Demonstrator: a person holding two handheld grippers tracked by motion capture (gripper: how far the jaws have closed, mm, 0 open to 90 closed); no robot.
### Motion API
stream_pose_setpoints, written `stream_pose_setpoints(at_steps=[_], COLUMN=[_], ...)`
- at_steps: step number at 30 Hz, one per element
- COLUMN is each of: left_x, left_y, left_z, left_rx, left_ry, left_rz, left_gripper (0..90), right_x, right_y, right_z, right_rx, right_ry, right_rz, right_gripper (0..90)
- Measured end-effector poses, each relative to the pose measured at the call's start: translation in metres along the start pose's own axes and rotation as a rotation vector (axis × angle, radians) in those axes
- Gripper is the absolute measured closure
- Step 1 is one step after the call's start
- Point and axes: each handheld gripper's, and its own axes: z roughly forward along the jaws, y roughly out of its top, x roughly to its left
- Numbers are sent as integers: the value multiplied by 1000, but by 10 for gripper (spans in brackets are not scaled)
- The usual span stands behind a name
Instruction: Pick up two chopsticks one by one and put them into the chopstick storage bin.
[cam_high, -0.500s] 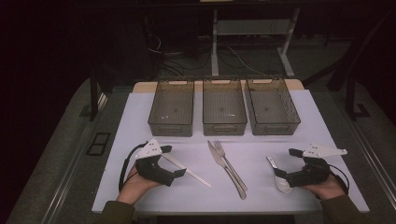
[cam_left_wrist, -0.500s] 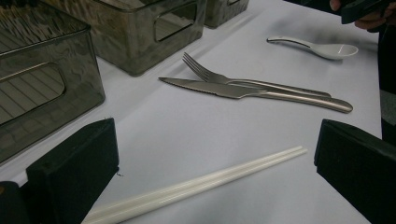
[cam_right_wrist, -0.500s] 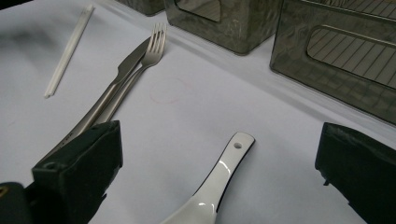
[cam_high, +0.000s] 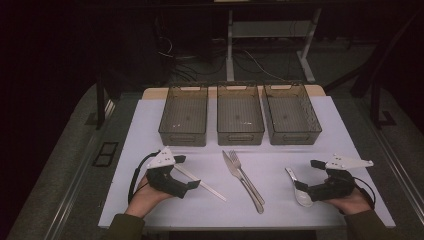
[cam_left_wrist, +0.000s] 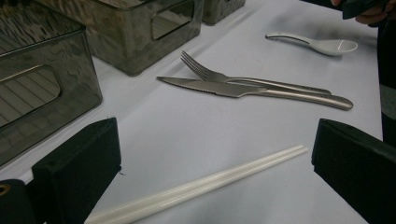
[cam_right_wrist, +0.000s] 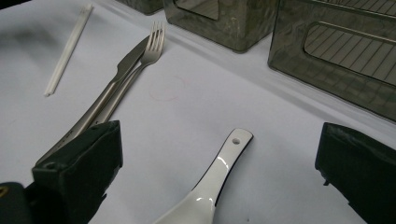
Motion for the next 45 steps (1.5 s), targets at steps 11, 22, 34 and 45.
stream_pose_setpoints(at_steps=[11,22,34,45], left_x=[5,18,21,18], left_y=[0,-2,-5,-7], left_z=[7,16,24,35], left_rx=[54,119,182,254], left_ry=[-28,-47,-67,-82], left_rz=[35,57,106,165], left_gripper=[140,262,333,365], right_x=[0,1,0,0], right_y=[1,0,0,0], right_z=[1,0,1,1], right_rx=[2,5,5,5], right_ry=[2,1,4,4], right_rz=[-2,1,7,10], right_gripper=[7,7,7,7])
